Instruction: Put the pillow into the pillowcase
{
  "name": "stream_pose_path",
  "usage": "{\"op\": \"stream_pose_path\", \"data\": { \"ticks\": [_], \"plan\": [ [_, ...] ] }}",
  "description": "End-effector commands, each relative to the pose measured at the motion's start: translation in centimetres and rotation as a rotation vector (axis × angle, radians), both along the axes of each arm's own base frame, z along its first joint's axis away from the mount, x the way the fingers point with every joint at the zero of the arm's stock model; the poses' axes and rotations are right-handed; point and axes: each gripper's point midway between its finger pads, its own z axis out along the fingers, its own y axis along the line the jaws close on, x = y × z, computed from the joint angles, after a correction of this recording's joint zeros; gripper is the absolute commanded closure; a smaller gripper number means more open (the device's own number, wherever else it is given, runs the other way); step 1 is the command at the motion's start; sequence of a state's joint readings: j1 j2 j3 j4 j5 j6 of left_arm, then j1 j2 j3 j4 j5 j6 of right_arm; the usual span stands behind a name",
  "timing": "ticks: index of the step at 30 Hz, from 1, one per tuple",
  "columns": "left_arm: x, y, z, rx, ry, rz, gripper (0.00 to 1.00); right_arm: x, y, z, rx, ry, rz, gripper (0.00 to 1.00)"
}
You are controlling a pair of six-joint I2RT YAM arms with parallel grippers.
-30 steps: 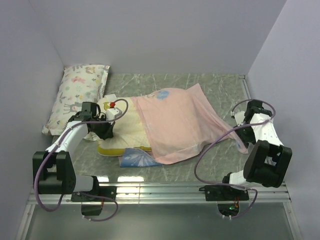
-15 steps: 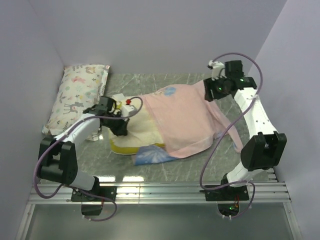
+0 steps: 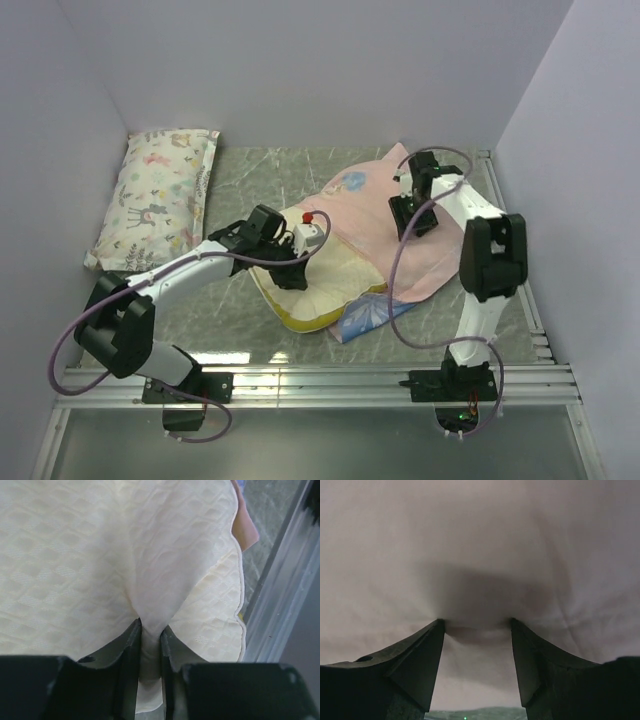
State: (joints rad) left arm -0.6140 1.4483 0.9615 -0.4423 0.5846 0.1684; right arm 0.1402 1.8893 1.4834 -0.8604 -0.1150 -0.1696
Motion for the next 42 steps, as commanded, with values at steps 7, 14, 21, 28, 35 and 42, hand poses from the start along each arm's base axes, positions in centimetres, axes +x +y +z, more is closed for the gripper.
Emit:
{"op": "stream_pose_path", "data": {
  "ticks": [7, 14, 21, 28, 35, 42],
  "plan": [
    [-1.2, -0.3, -6.4, 0.123, 0.118, 0.003, 0.89, 10.0, 11.5, 0.3, 0.136, -0.134, 0.192, 0.38],
    [2.4, 1.6, -0.2, 0.054, -0.058, 0.097, 0.76, 6.1, 8.4, 9.8, 0.259, -0.262, 0.045, 0.35],
    [4.7, -2.5, 4.8, 0.024, -0.279, 0.113, 0.32, 2.9, 0.5, 9.2, 0.380, -0.269, -0.266, 0.33],
    [8.7, -6.0, 1.1, 0.144, -0.308, 0.191, 0.23, 3.3, 0.5, 3.2, 0.482, -0.096, -0.370, 0.31],
    [8.7, -8.9, -2.5, 0.183, -0.255, 0.186, 0.21, 2.8, 1.3, -1.8, 0.525, 0.022, -0.427, 0.34],
    [6.9, -9.5, -3.7, 0.085, -0.091, 0.223, 0.86, -0.4, 2.3, -3.7, 0.557, 0.092, -0.376, 0.78]
  ]
}}
